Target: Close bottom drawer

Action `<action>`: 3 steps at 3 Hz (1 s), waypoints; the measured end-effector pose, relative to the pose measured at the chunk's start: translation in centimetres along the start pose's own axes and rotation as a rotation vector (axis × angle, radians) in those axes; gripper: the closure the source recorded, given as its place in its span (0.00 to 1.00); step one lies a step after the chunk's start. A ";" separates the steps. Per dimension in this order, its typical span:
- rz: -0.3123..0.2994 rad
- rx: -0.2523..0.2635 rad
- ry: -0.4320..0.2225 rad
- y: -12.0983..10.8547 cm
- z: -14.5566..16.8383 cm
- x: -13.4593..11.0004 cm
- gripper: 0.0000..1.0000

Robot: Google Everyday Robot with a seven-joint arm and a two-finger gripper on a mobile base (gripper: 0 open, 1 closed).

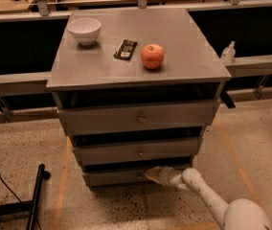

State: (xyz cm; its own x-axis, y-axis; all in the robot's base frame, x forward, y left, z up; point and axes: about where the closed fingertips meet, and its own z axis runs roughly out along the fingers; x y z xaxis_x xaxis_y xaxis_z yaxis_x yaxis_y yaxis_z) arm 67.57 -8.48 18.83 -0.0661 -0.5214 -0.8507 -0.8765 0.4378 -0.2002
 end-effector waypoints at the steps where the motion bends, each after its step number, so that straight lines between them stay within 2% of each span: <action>1: 0.000 0.000 0.000 0.0 -0.1 0.0 1.00; 3: 0.000 0.000 0.000 0.1 -0.1 0.0 1.00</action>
Offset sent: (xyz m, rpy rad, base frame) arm -0.0152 -0.0137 -0.0223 0.0595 0.0276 0.0451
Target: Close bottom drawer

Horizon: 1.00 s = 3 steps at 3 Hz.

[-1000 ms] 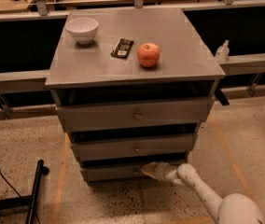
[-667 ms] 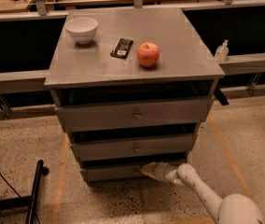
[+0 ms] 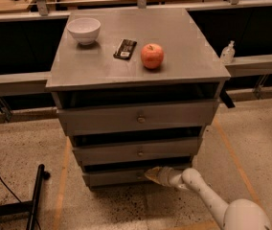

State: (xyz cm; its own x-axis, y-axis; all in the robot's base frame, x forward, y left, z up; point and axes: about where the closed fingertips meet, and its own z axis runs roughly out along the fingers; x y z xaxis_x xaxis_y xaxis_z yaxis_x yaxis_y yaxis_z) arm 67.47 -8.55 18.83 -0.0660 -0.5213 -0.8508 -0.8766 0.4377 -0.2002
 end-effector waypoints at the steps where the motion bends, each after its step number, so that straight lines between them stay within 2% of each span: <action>1: 0.000 0.000 0.000 0.0 0.0 0.0 1.00; 2: 0.000 0.000 0.000 0.0 0.0 0.0 1.00; 3: 0.000 0.000 0.000 0.0 0.0 0.0 0.85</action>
Offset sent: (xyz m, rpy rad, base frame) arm -0.1476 -0.0640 -0.0509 0.1922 0.0715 0.1533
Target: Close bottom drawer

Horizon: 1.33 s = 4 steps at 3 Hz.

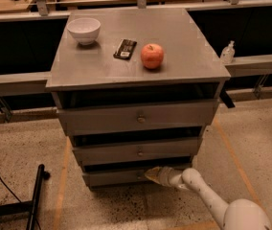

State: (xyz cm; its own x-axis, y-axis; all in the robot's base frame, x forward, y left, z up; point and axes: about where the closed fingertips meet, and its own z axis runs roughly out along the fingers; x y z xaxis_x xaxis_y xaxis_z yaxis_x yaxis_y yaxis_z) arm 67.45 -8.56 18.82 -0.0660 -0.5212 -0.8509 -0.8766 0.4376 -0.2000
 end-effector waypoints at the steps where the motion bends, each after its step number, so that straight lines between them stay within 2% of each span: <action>1: 0.000 0.000 0.000 0.0 0.0 0.0 0.62; 2: 0.000 0.000 0.000 0.0 0.0 0.0 0.64; 3: 0.028 -0.049 -0.035 2.9 -1.8 2.3 0.85; 4: 0.094 -0.125 -0.090 8.7 -6.0 7.9 1.00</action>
Offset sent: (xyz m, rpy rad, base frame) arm -0.1898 -0.0780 -0.0810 0.2522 0.1502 0.1902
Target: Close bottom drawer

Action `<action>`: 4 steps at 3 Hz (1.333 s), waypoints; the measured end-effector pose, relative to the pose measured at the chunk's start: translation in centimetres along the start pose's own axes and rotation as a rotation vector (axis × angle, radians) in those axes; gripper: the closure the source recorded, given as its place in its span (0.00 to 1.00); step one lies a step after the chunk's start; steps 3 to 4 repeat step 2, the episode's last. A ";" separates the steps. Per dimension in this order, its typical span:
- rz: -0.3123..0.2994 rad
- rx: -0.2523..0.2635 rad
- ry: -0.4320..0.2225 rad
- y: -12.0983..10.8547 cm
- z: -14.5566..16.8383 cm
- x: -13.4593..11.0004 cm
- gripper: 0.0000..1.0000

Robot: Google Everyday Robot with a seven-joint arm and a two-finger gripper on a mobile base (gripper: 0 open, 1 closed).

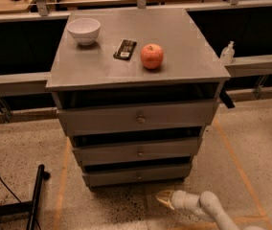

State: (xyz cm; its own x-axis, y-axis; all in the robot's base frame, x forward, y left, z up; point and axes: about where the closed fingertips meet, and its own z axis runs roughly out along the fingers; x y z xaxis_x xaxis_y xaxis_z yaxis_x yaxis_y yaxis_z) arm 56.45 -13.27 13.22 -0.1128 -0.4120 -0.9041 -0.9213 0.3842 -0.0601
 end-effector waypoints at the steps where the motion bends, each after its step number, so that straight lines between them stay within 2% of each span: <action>1: 0.029 -0.063 -0.057 5.5 -6.4 3.5 1.00; 4: 0.034 -0.058 -0.060 5.8 -6.8 3.6 1.00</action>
Offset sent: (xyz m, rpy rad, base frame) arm -0.1131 -0.0792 0.0117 0.0713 0.0072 0.0453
